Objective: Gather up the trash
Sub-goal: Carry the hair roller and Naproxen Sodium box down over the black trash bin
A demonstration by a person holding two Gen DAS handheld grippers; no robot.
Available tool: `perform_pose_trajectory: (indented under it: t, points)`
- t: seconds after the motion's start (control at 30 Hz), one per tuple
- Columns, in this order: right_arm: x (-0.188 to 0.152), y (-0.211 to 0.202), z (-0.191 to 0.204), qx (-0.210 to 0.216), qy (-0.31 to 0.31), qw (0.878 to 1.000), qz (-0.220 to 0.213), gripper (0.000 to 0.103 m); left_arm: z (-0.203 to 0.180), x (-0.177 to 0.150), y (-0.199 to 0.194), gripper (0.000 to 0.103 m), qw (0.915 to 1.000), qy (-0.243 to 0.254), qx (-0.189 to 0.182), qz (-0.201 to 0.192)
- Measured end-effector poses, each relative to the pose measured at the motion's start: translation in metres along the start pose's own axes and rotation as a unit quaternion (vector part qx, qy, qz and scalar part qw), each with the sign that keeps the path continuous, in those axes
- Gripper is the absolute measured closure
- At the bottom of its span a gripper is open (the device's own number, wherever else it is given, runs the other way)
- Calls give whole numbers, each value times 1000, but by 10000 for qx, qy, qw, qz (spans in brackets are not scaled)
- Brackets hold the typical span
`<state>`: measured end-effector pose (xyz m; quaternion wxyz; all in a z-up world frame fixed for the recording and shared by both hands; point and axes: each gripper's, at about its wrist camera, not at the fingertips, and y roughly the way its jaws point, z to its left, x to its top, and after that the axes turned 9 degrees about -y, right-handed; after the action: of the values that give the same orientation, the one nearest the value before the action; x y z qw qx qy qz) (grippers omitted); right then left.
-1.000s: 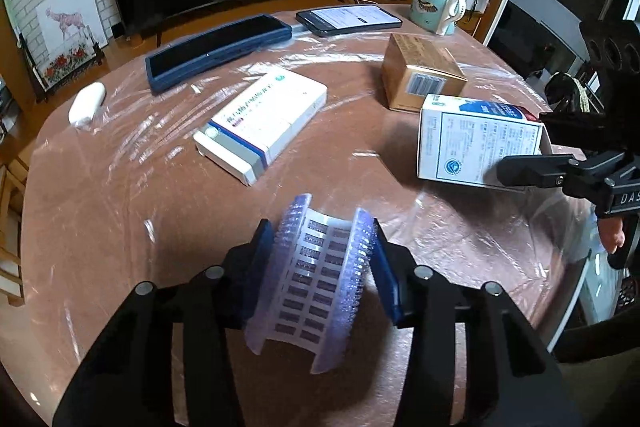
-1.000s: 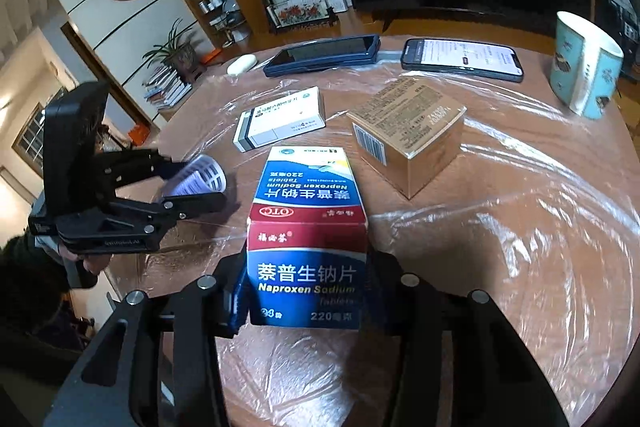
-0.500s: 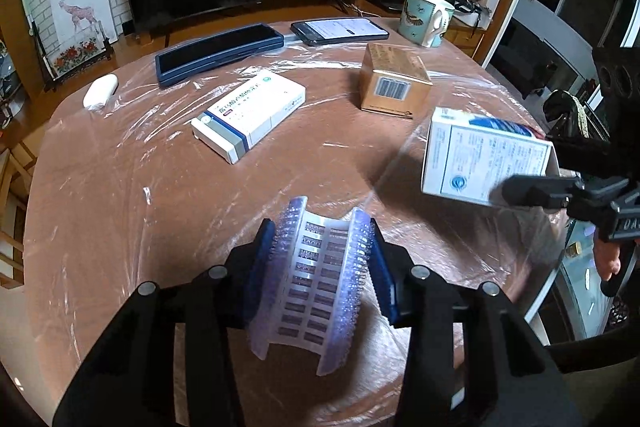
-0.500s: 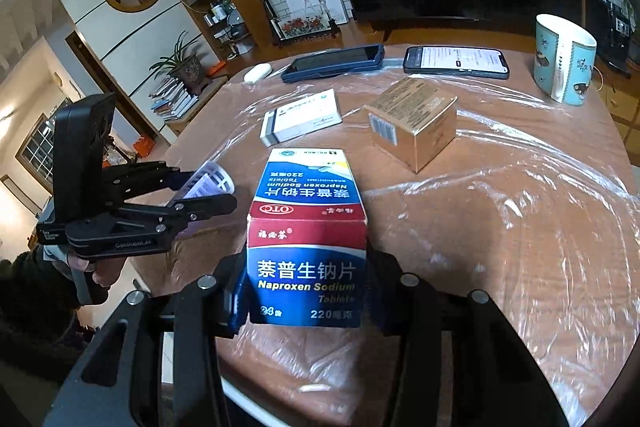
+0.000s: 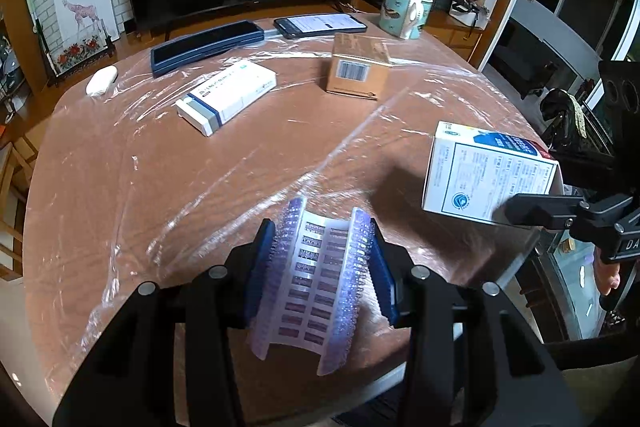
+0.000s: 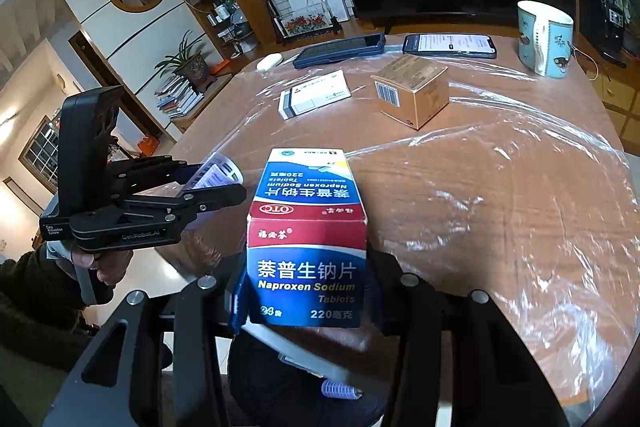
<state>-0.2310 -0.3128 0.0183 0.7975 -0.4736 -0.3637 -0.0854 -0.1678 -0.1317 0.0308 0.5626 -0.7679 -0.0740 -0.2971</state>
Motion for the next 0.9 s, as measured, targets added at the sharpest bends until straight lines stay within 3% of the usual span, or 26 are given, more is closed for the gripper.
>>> perform_pose_trajectory:
  t: [0.9]
  points:
    - [-53,-44,30,206,-268,9993,152,58,-43,-53,-32,57,9992,302,-224,154]
